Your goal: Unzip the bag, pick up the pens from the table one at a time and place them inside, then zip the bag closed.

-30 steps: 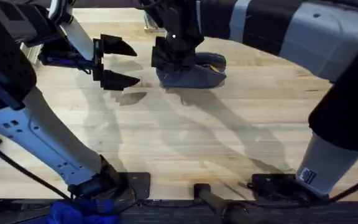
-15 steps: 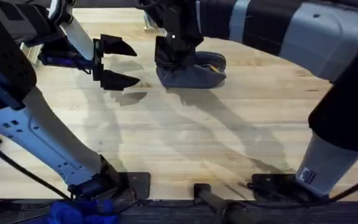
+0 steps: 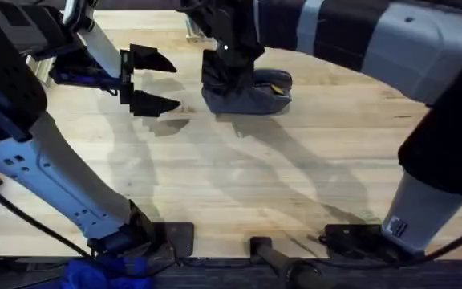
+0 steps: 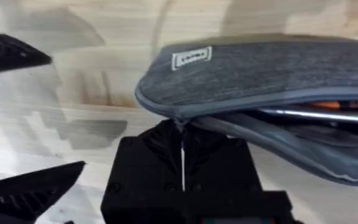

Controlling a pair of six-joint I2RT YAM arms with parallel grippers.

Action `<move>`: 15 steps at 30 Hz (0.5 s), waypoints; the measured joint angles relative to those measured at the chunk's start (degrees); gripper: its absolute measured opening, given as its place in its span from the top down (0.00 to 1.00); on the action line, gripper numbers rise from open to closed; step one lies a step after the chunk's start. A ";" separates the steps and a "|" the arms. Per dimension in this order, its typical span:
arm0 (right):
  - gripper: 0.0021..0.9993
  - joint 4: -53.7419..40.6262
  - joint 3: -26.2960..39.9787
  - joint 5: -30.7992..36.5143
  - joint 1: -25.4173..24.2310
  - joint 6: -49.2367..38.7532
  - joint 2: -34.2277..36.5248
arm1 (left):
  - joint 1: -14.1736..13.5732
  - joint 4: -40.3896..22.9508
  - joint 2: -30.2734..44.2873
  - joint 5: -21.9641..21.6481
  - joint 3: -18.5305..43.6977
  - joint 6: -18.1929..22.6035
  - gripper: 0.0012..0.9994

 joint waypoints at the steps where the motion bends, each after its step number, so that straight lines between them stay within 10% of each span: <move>1: 0.97 -0.76 0.18 -0.01 0.00 0.01 0.00 | 0.00 0.00 0.00 0.00 0.00 0.02 0.01; 15: 0.97 -6.51 4.81 -0.20 0.00 -2.17 0.00 | 0.00 -0.86 0.00 0.04 0.00 0.01 0.01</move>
